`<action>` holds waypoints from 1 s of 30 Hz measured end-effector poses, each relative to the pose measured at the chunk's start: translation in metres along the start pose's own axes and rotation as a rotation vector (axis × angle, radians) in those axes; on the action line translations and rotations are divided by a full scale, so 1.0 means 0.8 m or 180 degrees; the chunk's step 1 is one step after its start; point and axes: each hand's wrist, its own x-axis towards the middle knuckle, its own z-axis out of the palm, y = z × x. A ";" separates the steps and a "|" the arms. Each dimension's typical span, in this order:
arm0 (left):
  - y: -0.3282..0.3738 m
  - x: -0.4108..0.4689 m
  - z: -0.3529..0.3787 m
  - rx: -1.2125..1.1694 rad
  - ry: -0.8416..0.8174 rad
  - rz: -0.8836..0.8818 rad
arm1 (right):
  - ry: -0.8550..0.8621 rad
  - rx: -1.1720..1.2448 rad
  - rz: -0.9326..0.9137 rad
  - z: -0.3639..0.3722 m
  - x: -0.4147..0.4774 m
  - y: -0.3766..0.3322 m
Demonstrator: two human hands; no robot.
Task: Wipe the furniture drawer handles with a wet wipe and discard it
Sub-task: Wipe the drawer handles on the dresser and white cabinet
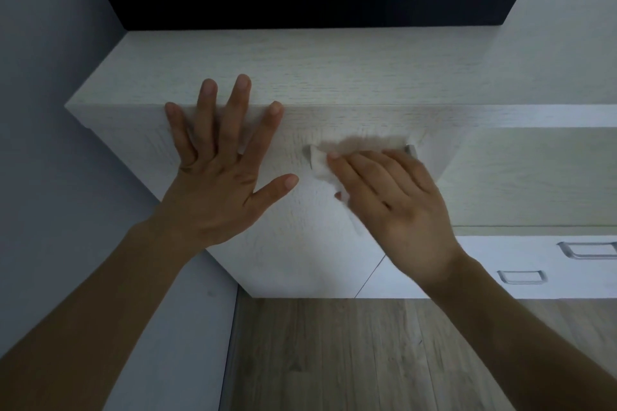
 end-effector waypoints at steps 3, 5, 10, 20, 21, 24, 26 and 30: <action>0.000 0.000 0.000 -0.0015 0.0005 0.0004 | 0.0347 0.0056 -0.0012 -0.002 0.005 0.014; 0.000 0.001 0.000 -0.0001 0.0027 -0.0001 | 0.0533 0.0329 0.0167 -0.002 0.017 0.007; -0.001 0.001 -0.001 0.0008 0.0028 -0.0008 | 0.1352 0.0967 0.1857 -0.010 0.046 -0.015; 0.002 0.001 -0.004 -0.0077 0.0002 -0.0028 | 0.0567 -0.0085 0.1389 -0.007 0.012 0.001; 0.002 0.001 -0.004 -0.0061 0.0009 -0.0028 | 0.0487 -0.0163 0.1358 -0.009 0.012 0.000; 0.002 -0.001 -0.002 -0.0055 0.0001 -0.0036 | 0.0452 -0.0222 0.1311 -0.008 0.016 -0.006; 0.002 -0.001 -0.002 -0.0019 0.0002 -0.0031 | 0.0492 0.0195 0.1050 -0.006 0.020 -0.008; 0.002 0.000 -0.003 -0.0013 -0.0005 -0.0021 | 0.0403 0.0701 0.0327 -0.012 0.012 -0.003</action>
